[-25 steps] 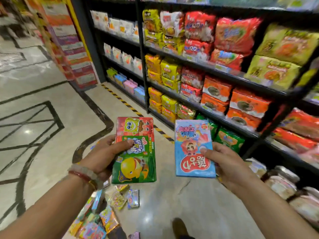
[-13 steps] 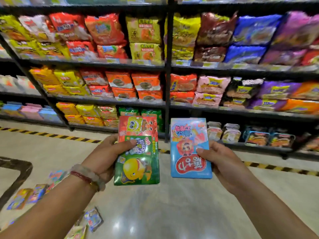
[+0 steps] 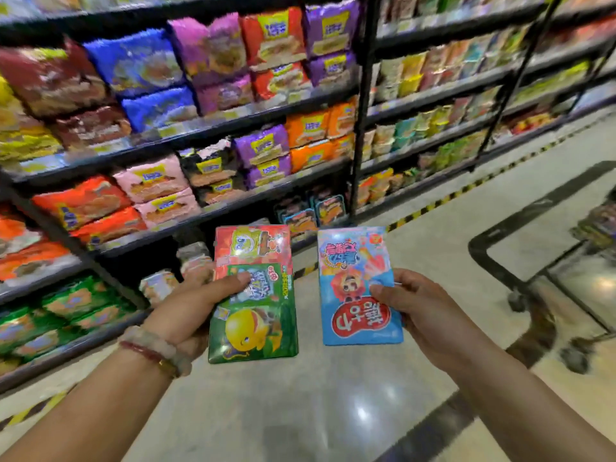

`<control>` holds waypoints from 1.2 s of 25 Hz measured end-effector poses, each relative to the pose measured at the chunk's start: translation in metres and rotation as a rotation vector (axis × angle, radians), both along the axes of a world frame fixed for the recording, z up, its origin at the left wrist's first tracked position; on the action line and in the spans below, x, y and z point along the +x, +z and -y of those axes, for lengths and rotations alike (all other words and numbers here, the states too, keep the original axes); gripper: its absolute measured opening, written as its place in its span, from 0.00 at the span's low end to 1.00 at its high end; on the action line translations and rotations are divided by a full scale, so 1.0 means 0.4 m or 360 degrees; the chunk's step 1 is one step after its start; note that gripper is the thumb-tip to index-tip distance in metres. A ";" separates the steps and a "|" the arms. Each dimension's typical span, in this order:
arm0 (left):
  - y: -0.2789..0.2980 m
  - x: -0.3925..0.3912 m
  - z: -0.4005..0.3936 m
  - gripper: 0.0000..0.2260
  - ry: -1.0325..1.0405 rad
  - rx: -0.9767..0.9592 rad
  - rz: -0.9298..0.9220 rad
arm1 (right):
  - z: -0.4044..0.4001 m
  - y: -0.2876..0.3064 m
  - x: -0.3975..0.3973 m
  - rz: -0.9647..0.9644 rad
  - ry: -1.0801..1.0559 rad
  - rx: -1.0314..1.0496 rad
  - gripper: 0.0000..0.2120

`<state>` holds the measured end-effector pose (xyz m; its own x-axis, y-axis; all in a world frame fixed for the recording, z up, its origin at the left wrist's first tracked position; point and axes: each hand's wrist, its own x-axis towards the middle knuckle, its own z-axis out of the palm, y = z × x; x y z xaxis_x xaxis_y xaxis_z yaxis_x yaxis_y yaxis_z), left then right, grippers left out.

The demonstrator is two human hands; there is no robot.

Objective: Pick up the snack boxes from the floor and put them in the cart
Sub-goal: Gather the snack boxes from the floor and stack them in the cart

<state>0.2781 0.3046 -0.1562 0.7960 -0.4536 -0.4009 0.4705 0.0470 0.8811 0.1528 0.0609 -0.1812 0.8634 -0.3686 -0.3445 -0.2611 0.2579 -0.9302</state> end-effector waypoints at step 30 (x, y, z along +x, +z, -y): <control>-0.079 -0.083 1.950 0.18 -0.1722 0.0082 -0.0110 | 1.327 -0.039 -0.408 -0.0054 -0.1850 0.0283 0.11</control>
